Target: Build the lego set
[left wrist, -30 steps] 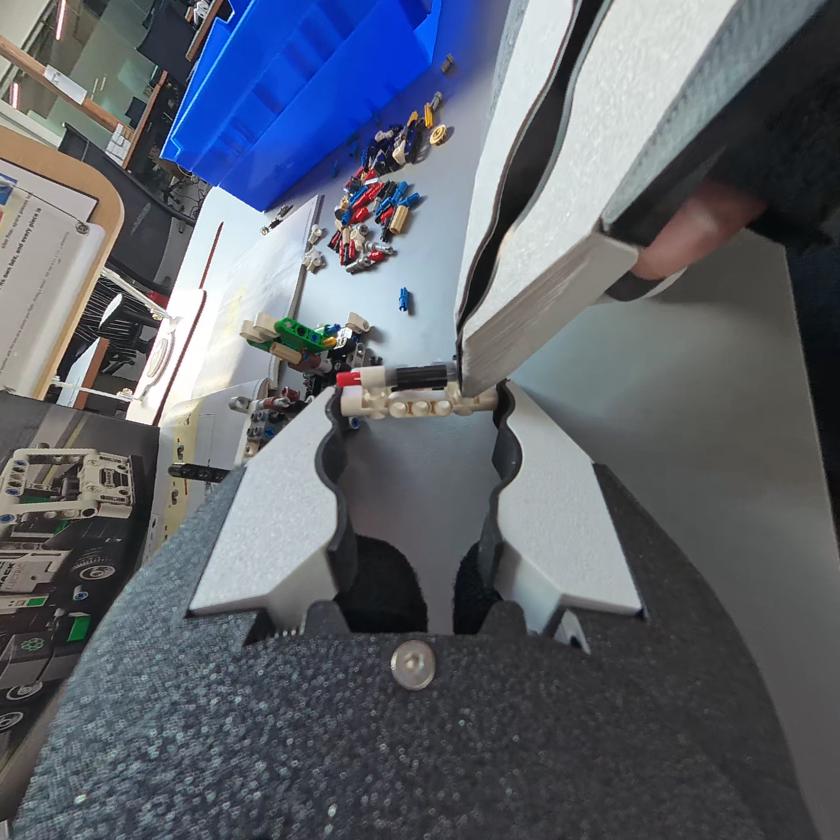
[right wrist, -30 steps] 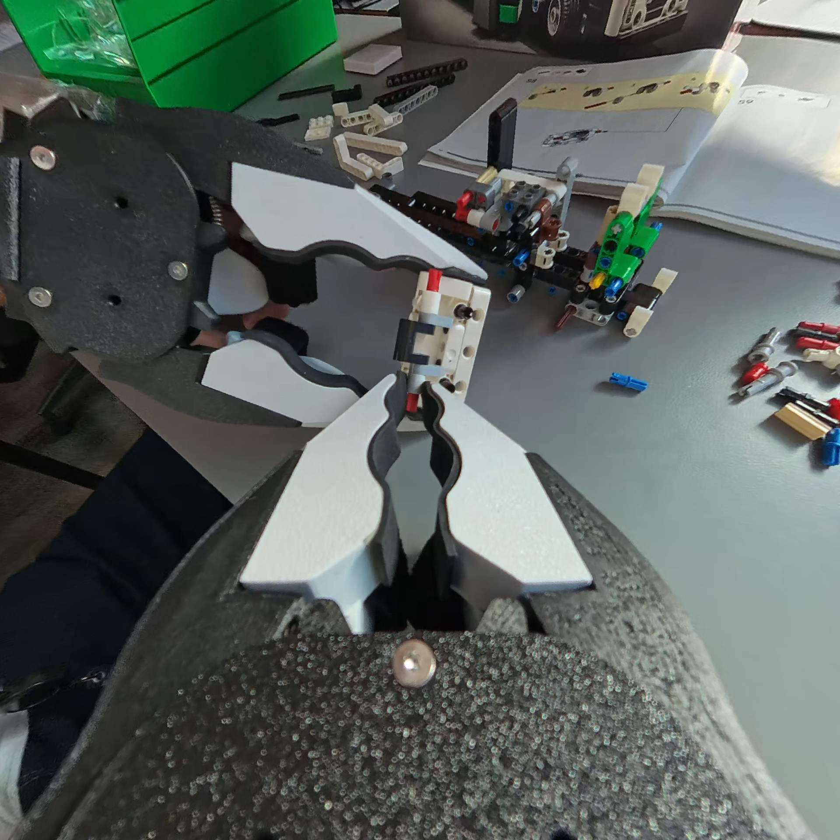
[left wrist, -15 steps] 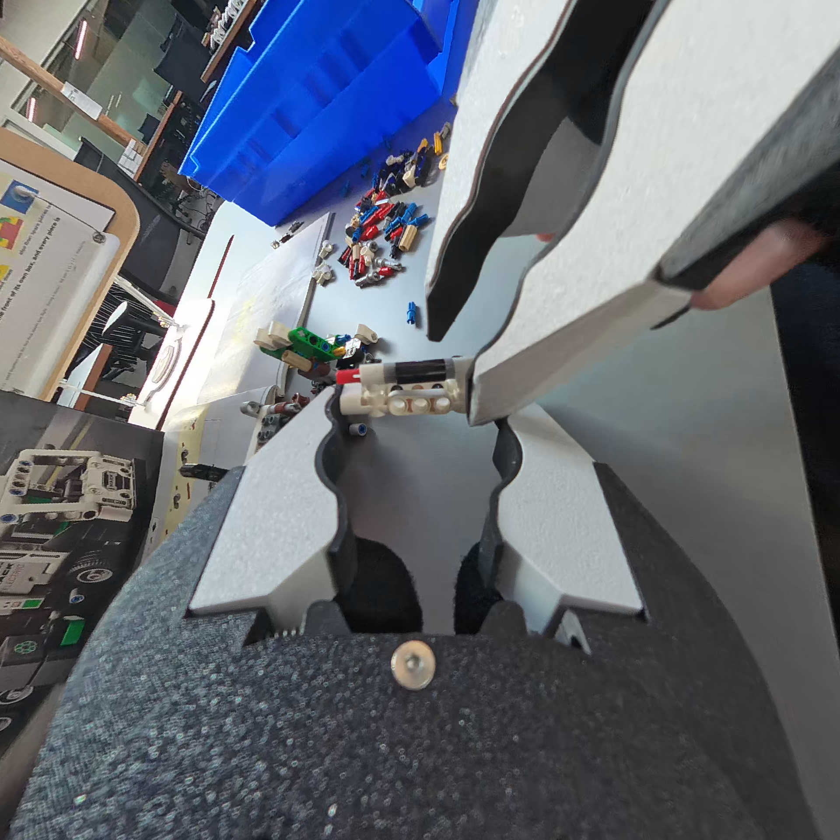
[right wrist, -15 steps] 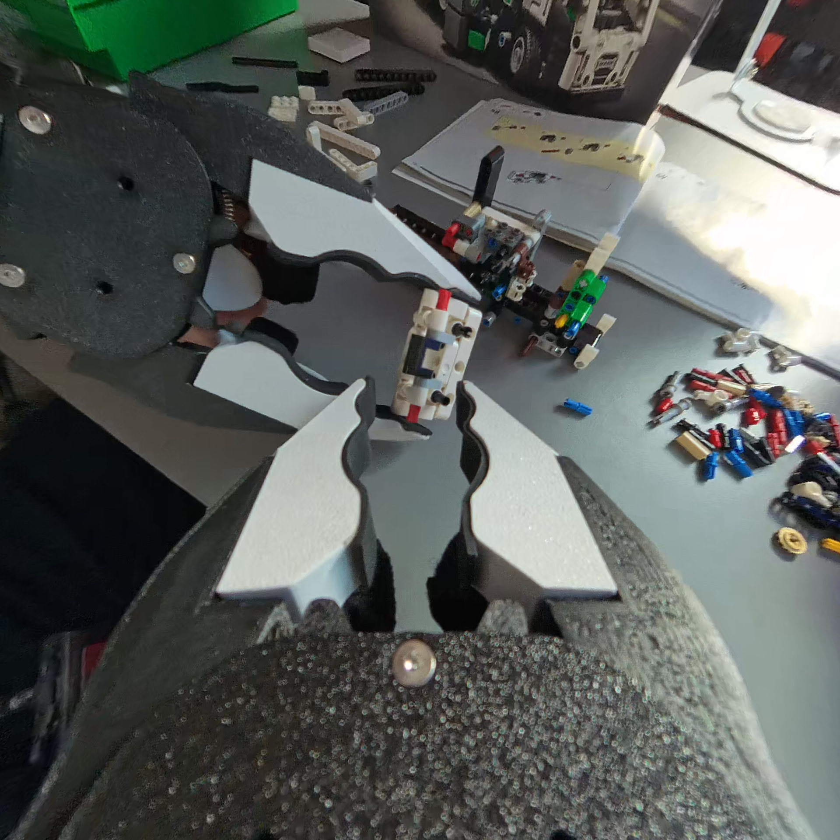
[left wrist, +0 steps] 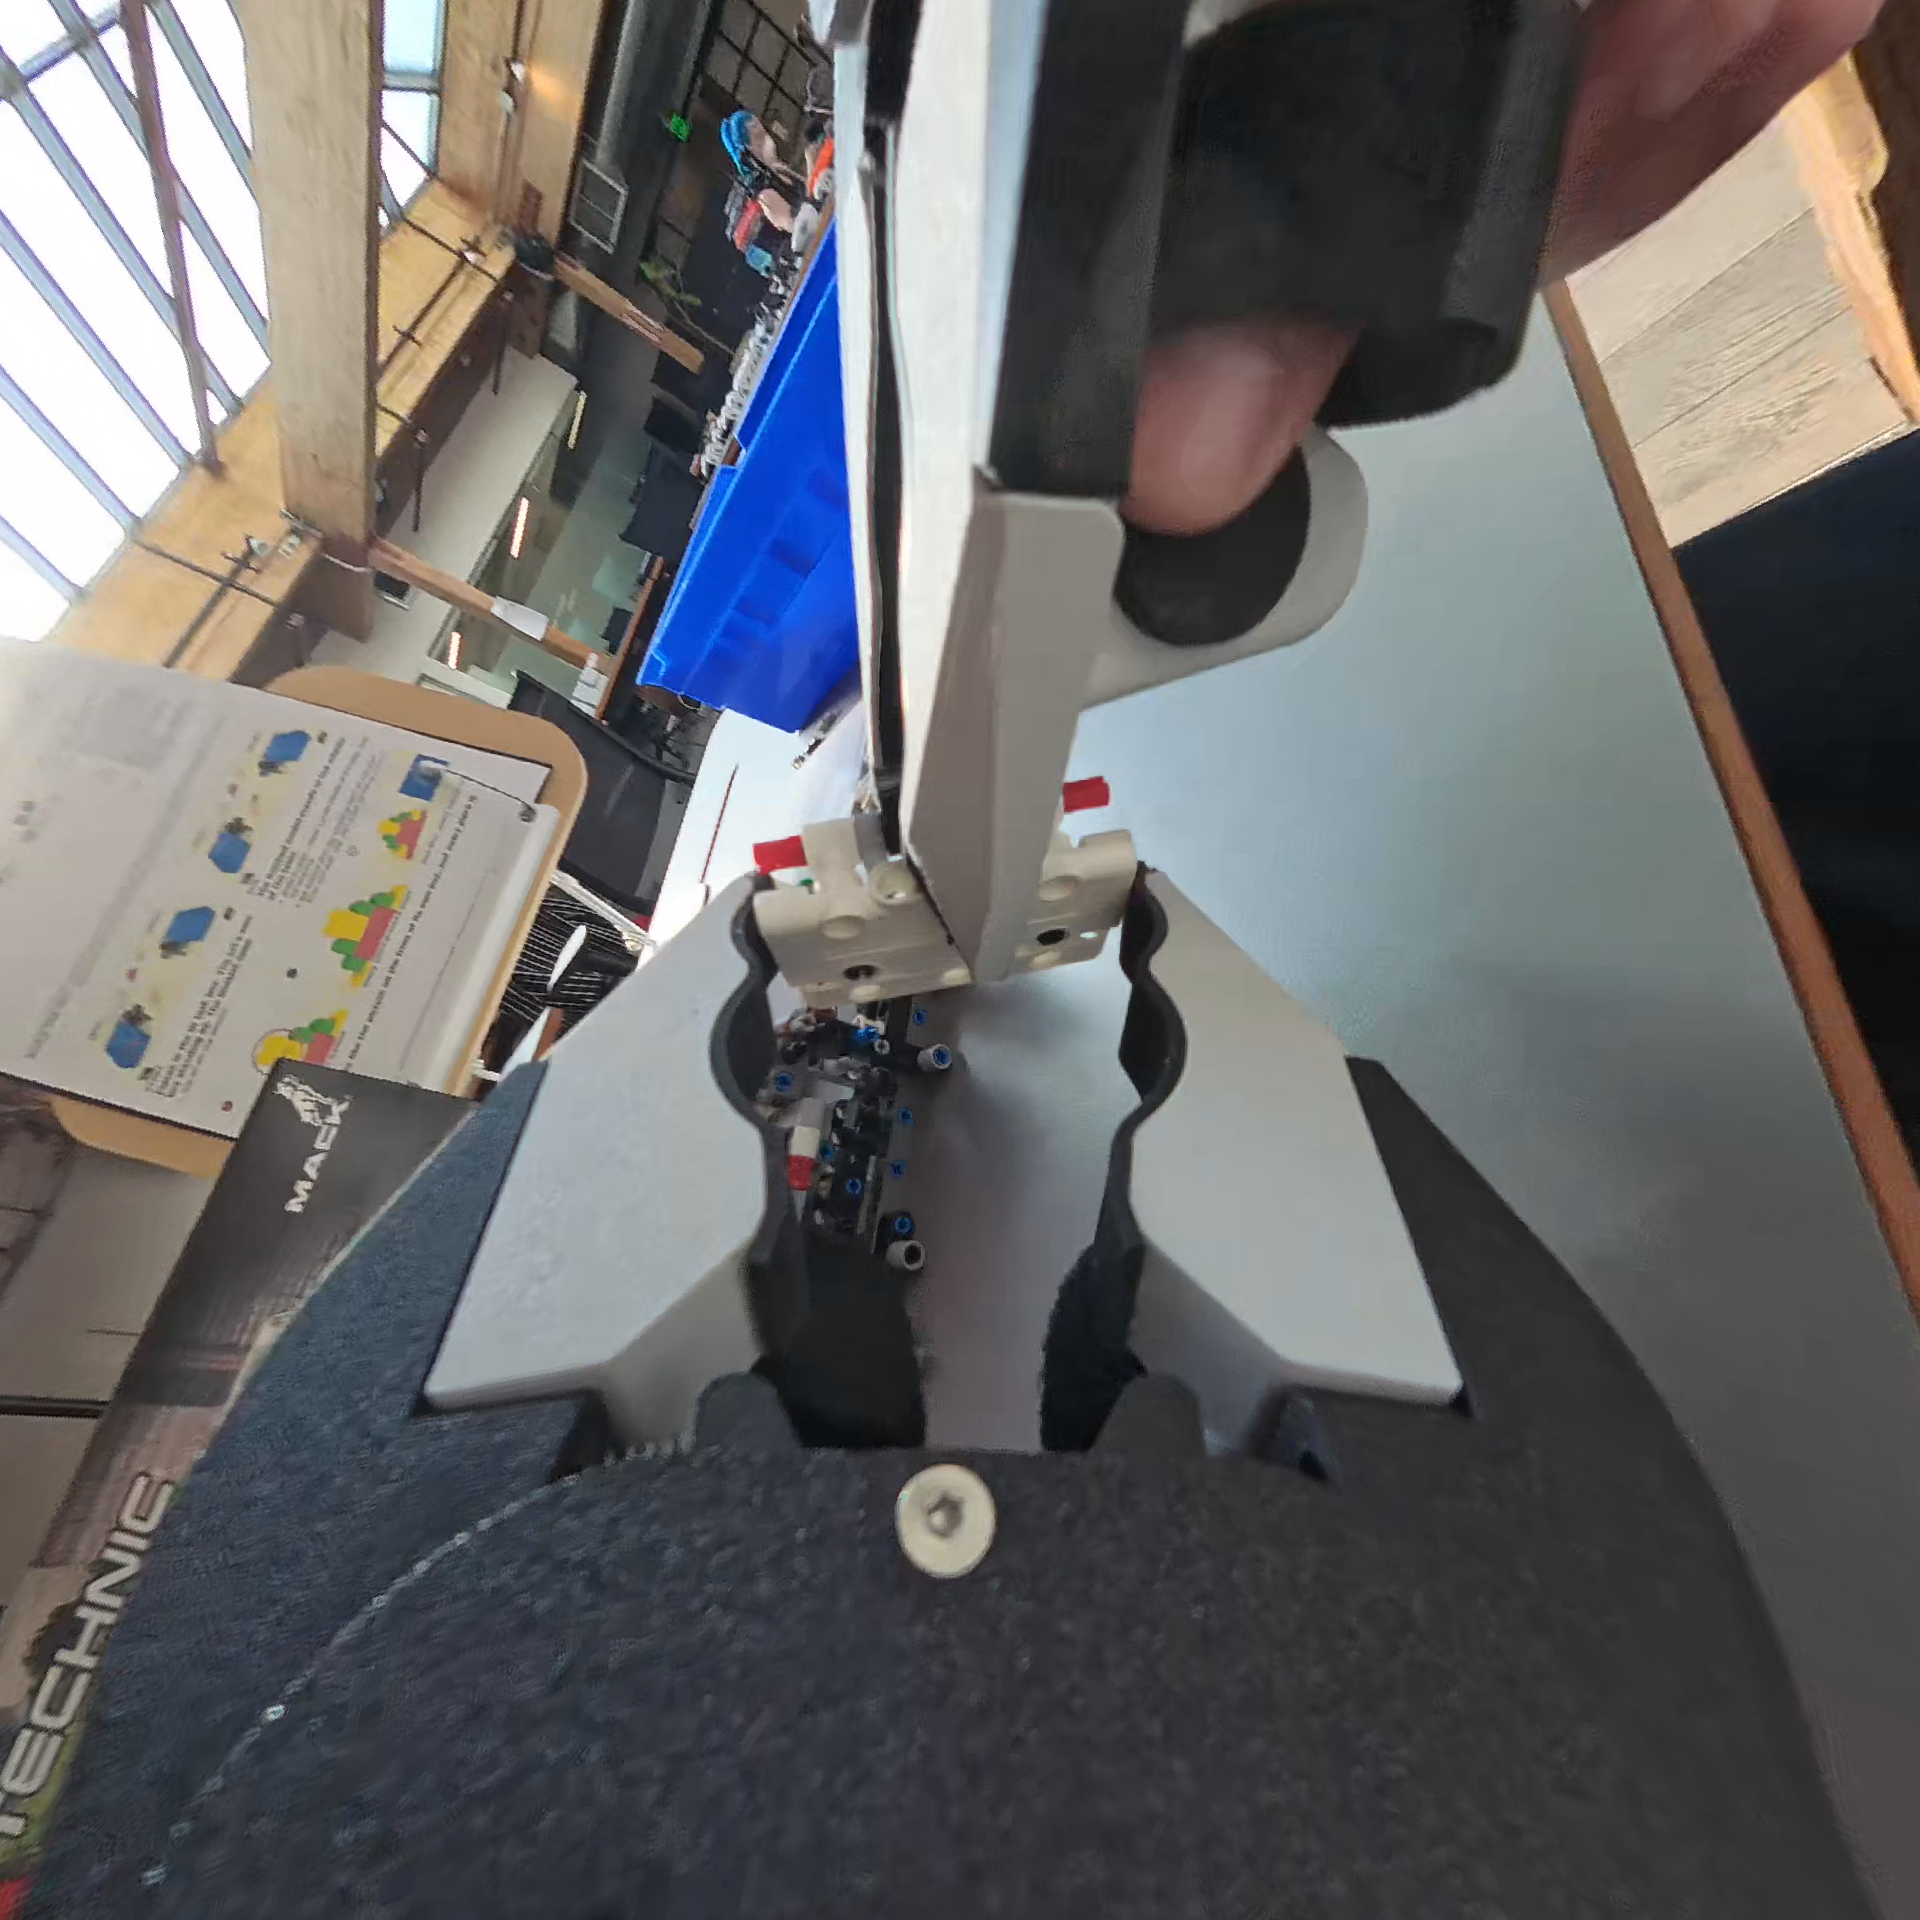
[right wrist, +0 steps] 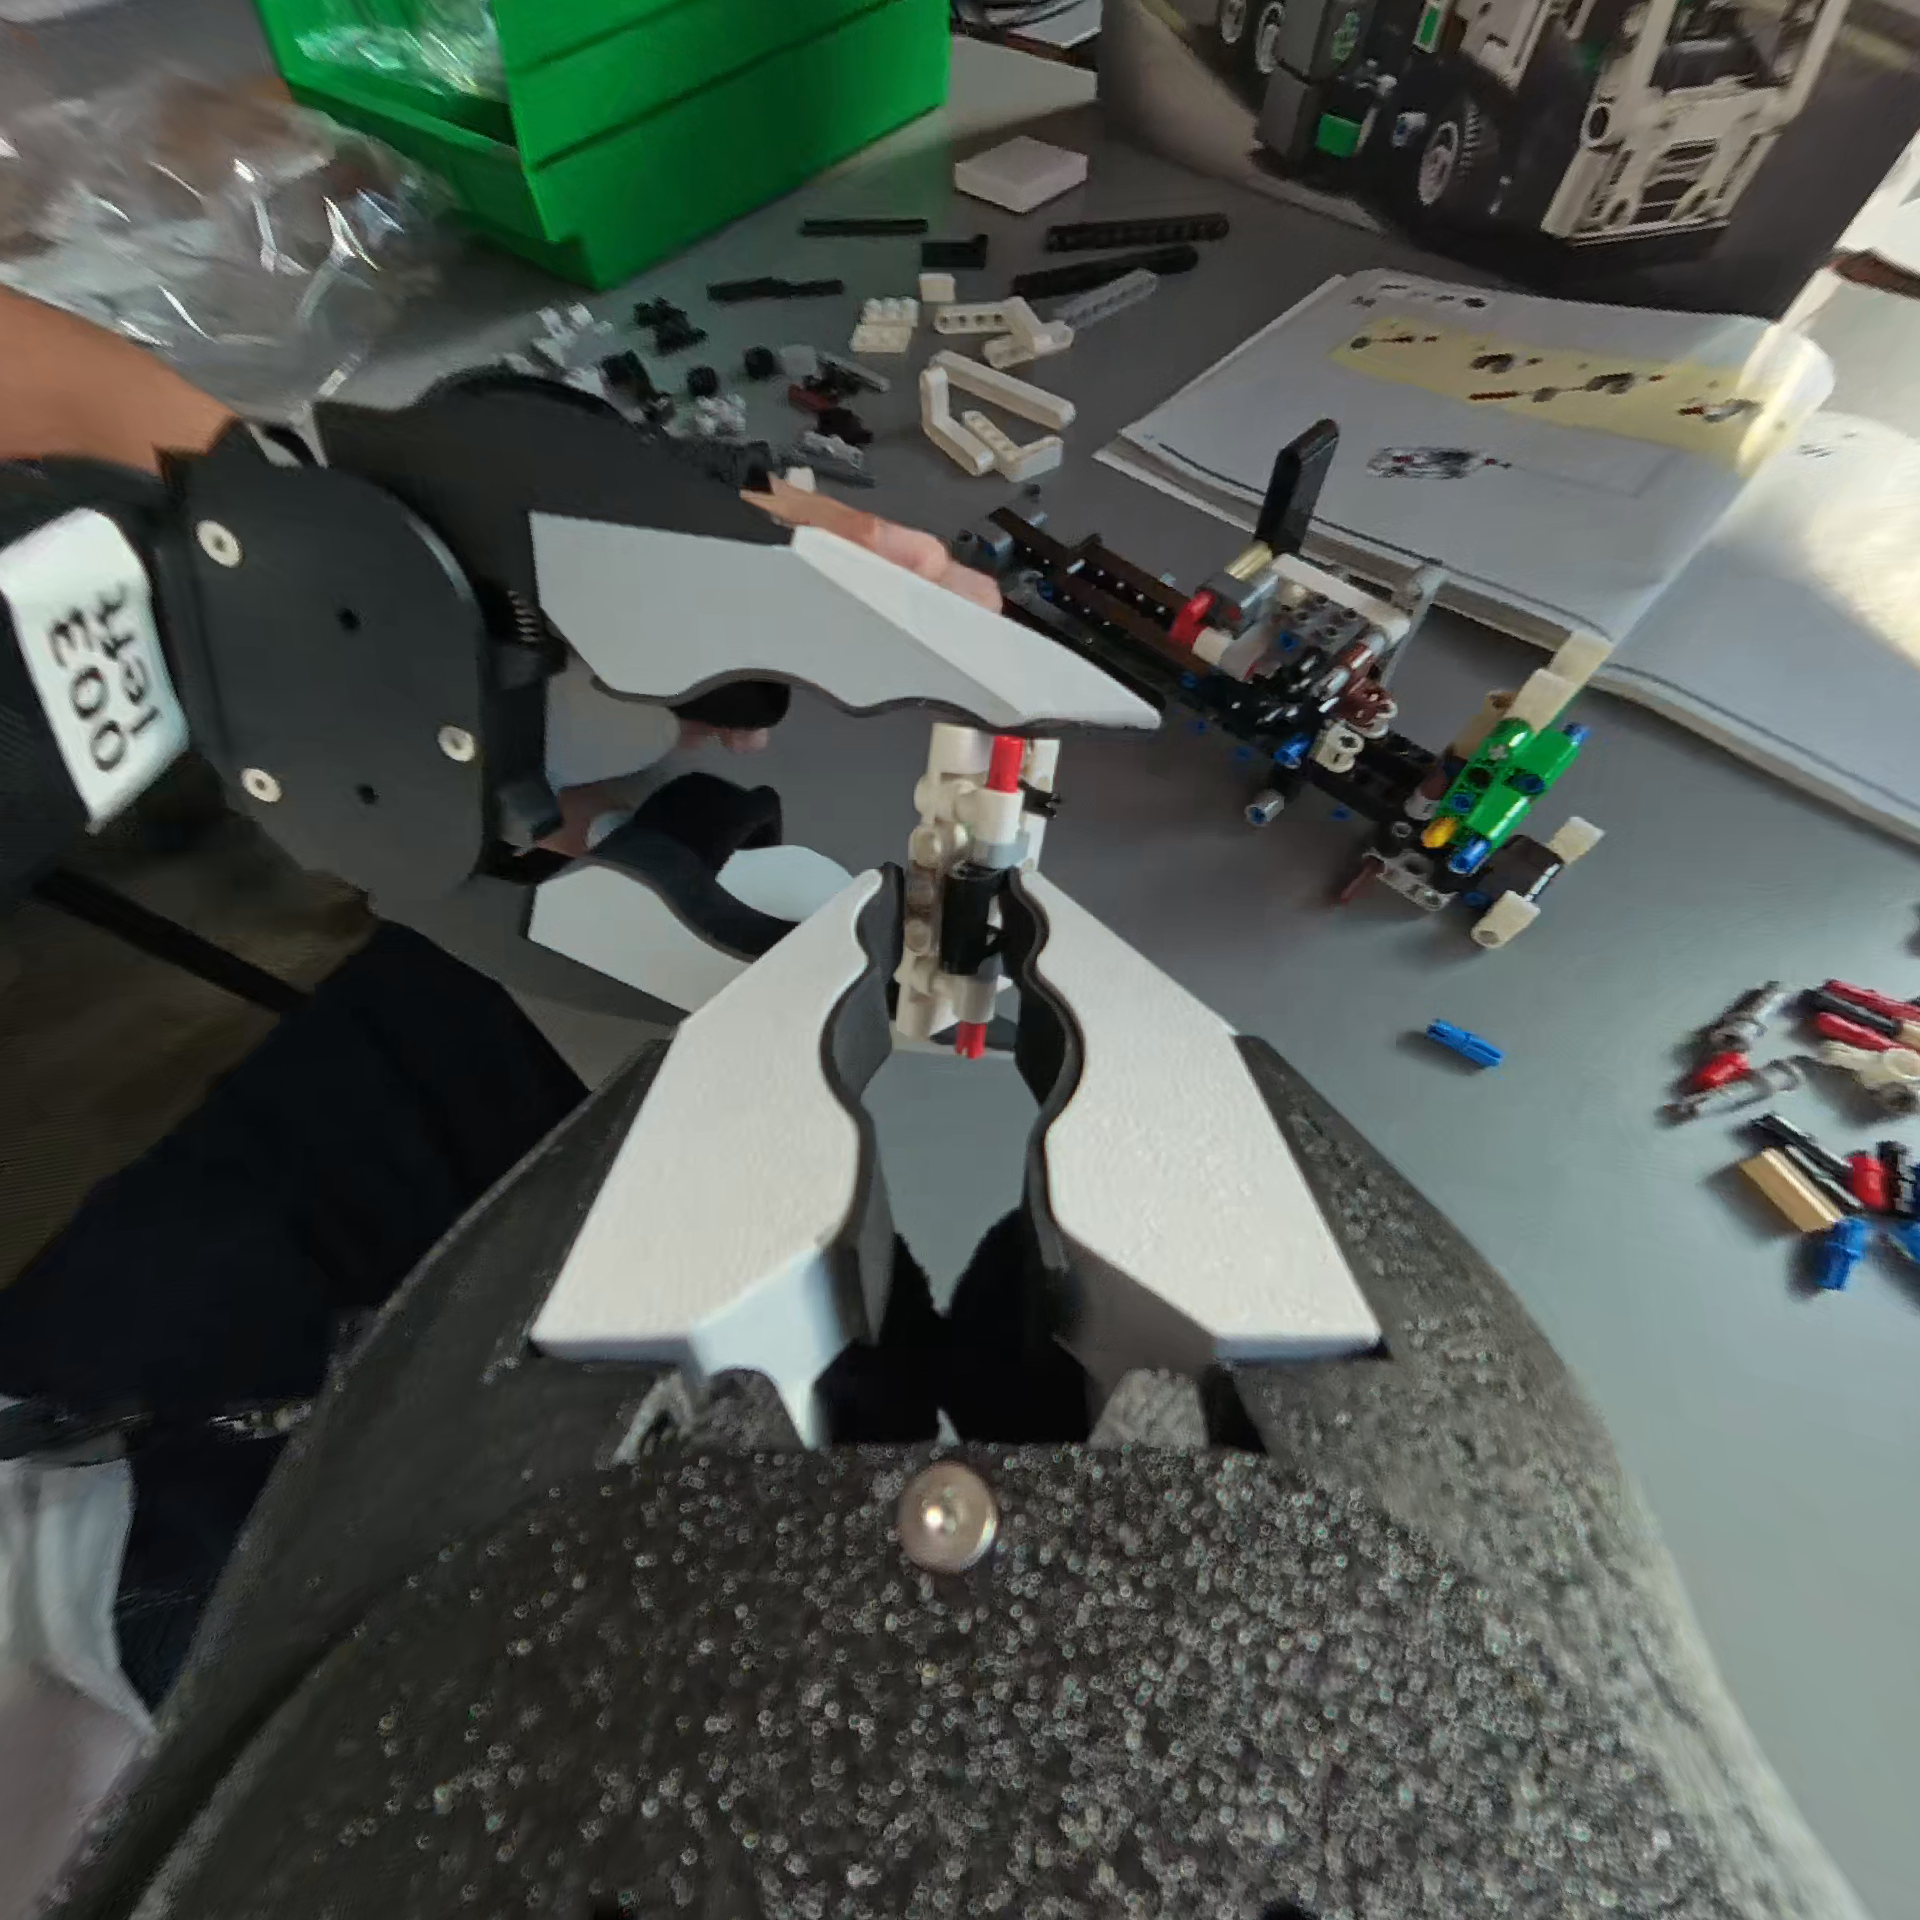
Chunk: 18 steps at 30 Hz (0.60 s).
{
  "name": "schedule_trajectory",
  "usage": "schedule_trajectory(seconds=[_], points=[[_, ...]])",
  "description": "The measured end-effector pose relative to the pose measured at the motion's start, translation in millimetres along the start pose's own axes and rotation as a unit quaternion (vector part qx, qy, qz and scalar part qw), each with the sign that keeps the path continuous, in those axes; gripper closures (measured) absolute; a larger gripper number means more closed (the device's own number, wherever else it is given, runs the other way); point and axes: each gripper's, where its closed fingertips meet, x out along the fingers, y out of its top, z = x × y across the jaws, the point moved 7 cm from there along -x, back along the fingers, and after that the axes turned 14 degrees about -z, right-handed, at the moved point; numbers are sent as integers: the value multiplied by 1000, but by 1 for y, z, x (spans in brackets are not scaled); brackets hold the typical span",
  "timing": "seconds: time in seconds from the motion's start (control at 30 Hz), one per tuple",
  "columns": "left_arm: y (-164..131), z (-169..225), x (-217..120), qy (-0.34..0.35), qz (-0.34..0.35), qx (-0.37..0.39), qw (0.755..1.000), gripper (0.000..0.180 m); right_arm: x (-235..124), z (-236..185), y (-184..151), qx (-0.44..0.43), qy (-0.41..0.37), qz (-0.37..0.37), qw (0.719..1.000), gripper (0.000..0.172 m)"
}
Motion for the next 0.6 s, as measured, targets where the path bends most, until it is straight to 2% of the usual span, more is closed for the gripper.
schedule_trajectory(seconds=[0.1, 0.2, 0.3, 0.4, 0.6], points=[[1, 0, 2, 7, -2, 5, 1000, 116, 0, 5, 0, 33, 60, 5, 998, 155], [1, -3, 5, 4, -21, -6, 1000, 117, 1, 6, 1, 36, 43, 11, 998, 154], [-4, -3, 13, 2, -73, -12, 997, 117, 1, 6, 5, 31, -84, 18, 996, 148], [-1, 2, 14, 11, -80, 7, 997, 117, 6, -3, 9, 5, -164, 1, 986, 151], [2, 0, 14, 38, -101, 10, 994, 117, 7, -4, 12, 4, -196, -5, 981, 155]])
